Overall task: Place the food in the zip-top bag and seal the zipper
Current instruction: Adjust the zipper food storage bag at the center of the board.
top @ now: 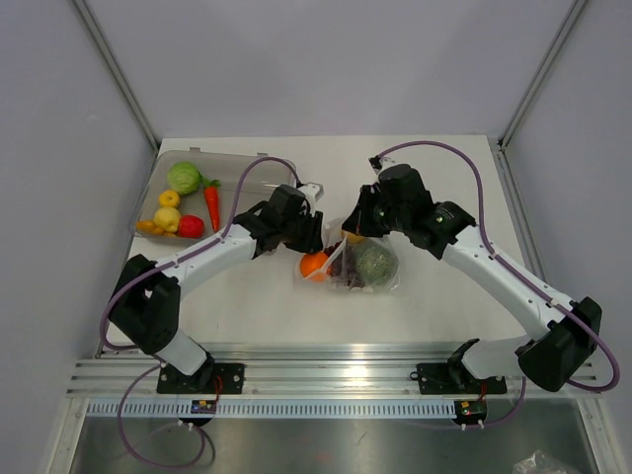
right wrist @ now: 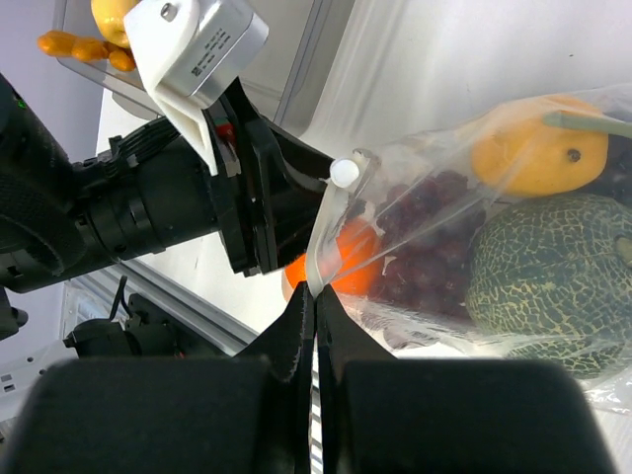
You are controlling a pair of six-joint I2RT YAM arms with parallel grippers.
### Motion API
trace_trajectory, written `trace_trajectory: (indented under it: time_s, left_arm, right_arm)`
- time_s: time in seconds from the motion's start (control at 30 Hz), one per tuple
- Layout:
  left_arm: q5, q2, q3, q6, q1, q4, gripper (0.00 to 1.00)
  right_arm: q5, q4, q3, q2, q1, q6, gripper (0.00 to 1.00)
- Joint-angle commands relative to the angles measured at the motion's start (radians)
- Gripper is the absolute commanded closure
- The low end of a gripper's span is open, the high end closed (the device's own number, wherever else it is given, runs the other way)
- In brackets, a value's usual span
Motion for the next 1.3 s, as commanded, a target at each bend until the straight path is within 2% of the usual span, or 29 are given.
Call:
trace_trajectory:
  time_s: [0.0, 0.07, 0.13, 0.17, 0.2, 0.43, 0.63, 1.0, 1.1, 1.27]
  left_arm:
    - [0.015, 0.0, 0.048, -0.006, -0.002, 0.042, 0.63]
    - [0.015, -0.009, 0.054, -0.011, -0.001, 0.025, 0.79]
    - [0.017, -0.021, 0.08, -0.019, -0.001, -0.019, 0.87]
    - [0.018, -0.026, 0.091, -0.025, -0.001, -0.039, 0.96]
    - [0.018, -0.032, 0.121, -0.032, -0.001, -0.064, 1.0]
    - [0.104, -0.026, 0.267, -0.143, 0.044, -0.303, 1.0]
    - [0.121, -0.023, 0.388, -0.141, 0.072, -0.463, 1.0]
    - [0.184, -0.04, 0.499, -0.106, 0.072, -0.616, 1.0]
    - [0.239, -0.034, 0.532, -0.12, 0.076, -0.61, 1.0]
    - [0.331, 0.064, 0.592, -0.169, 0.107, -0.575, 1.0]
  right_arm:
    - [-0.015, 0.049, 0.016, -0.056, 0.009, -0.013, 1.0]
    - [-0.011, 0.048, 0.013, -0.056, 0.009, -0.013, 1.0]
    - [-0.008, 0.048, 0.013, -0.054, 0.007, -0.013, 1.0]
    - [-0.008, 0.046, 0.013, -0.048, 0.007, -0.013, 1.0]
    - [-0.002, 0.043, 0.013, -0.046, 0.007, -0.013, 1.0]
    - [0.054, -0.03, 0.067, -0.031, 0.001, -0.055, 1.0]
    - [0.058, -0.161, 0.145, -0.023, -0.034, -0.09, 1.0]
    - [0.048, -0.308, 0.248, 0.027, -0.076, -0.124, 1.0]
    - [0.032, -0.325, 0.292, 0.044, -0.079, -0.128, 1.0]
    - [-0.027, -0.31, 0.343, 0.124, -0.092, -0.131, 1.0]
